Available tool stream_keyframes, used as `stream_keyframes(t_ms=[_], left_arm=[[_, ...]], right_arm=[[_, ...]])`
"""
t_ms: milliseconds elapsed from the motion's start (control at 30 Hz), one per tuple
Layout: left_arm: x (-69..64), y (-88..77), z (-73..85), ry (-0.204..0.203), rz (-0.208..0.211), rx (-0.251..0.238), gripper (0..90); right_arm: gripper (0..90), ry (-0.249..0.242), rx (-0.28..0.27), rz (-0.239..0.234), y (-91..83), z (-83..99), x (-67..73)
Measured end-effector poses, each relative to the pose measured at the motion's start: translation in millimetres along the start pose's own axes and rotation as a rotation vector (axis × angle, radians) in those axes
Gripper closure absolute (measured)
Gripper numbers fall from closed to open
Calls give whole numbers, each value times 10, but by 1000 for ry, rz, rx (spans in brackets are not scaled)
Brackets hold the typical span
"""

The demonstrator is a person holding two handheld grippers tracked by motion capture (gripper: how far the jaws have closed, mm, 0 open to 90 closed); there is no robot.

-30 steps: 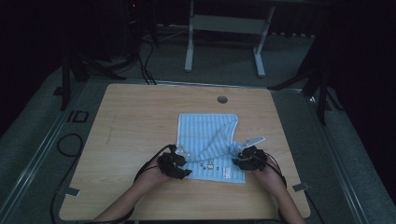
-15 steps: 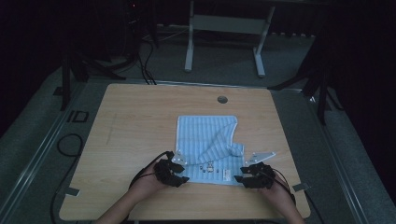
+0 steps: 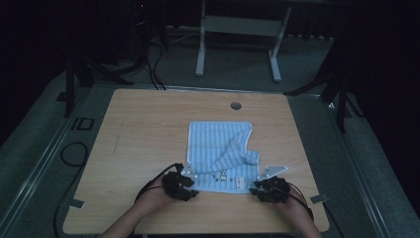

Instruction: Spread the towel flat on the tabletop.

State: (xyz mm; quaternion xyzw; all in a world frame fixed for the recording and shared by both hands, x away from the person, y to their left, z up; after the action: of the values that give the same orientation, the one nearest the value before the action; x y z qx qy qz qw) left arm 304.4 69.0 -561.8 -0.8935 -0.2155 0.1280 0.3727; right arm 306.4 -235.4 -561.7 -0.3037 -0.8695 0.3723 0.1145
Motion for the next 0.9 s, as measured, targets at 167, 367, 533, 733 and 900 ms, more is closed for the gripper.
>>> stream_keyframes(t_ms=[167,367,533,733,900], left_arm=[[103,81,-92,-6,-19,-5,583],[258,196,-232,-22,-45,-6,627],[383,279,-315,-15,-86,-22,817],[408,320,-380,-4,-115,-28,889],[356,179,-445,0,-110,-51,891]], right_arm=[[746,16,-7,19,89,-83,-182],[792,17,3,43,200,-200,-416],[826,42,6,60,262,-259,-590],[837,59,-8,65,264,-253,-633],[843,61,-32,57,153,-274,-609]])
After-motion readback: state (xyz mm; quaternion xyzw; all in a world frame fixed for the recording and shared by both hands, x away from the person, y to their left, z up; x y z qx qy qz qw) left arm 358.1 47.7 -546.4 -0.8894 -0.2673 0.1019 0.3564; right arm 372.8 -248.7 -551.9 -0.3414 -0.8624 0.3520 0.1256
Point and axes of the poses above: each handheld gripper's, and its own axes: y roughly forward along the jaws, z roughly out of its underside, x roughly to its left, the point moved 3 cm from there along y, roughly forward along the jaws, and after that the axes turned 10 degrees about -x, right-handed, at the moved point
